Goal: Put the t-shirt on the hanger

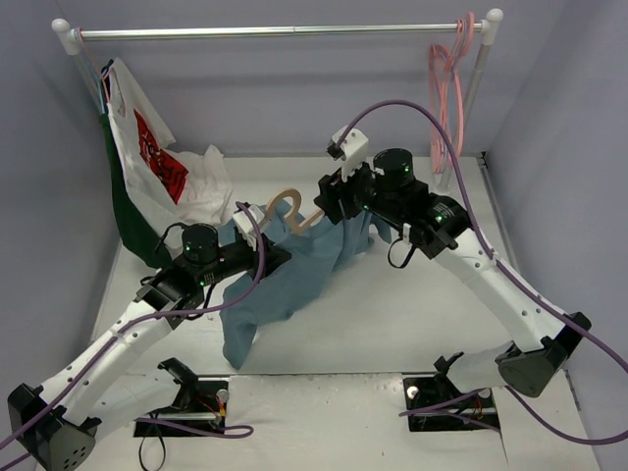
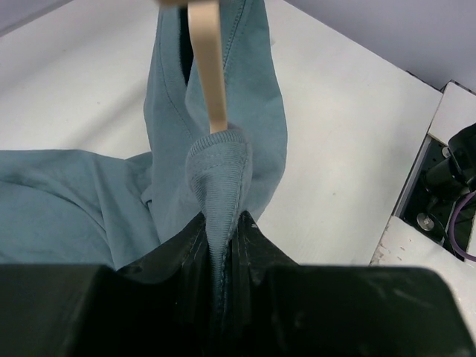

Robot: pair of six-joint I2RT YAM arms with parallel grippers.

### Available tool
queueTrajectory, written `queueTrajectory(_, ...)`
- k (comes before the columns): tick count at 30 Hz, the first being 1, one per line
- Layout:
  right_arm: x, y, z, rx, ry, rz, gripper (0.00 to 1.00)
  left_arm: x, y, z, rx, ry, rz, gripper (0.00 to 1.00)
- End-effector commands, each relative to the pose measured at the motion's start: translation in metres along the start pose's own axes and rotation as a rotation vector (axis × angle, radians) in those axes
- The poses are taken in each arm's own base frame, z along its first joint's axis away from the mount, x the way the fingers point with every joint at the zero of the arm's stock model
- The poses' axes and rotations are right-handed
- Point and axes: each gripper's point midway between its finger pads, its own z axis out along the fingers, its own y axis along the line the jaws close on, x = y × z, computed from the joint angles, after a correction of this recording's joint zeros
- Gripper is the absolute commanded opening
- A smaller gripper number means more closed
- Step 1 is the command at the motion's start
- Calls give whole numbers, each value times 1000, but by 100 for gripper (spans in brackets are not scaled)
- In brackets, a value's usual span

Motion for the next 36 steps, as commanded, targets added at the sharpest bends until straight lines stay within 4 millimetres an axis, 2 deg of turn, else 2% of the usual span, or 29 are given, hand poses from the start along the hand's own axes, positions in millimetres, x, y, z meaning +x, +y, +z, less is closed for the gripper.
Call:
queueTrajectory(1, -47, 3, -30, -57, -145, -64, 55, -42, -6, 0, 38, -148, 88, 0)
queueTrajectory(5, -53, -10, -42, -32, -170, -74, 49, -41, -4, -1, 31, -150, 87, 0)
queueTrajectory(6, -52, -11, -42, -29, -162, -73, 42, -43, -5, -2, 32, -154, 90, 0)
queueTrajectory(9, -39, -16, -34, -18, -106, -68, 36, -49, -8, -4, 41, -164, 94, 0)
queueTrajectory(19, -3, -5, -10, -85, -9, -21, 39, -57, -11, -4, 58, -147, 113, 0)
queueTrajectory(25, 18, -10, -7, -57, 67, -20, 40, -63, -11, -5, 55, -148, 126, 0)
queueTrajectory(31, 30, -14, -8, -30, 101, -31, 39, -64, -11, -2, 65, -143, 131, 0)
queueTrajectory(34, 33, -18, -6, -17, 108, -37, 27, -66, -12, -3, 70, -147, 132, 0)
queueTrajectory(35, 32, -18, -6, -13, 105, -37, 17, -68, -13, -3, 70, -151, 137, 0)
queueTrajectory(36, 33, -18, -5, -17, 106, -38, 12, -69, -13, -4, 73, -152, 138, 0)
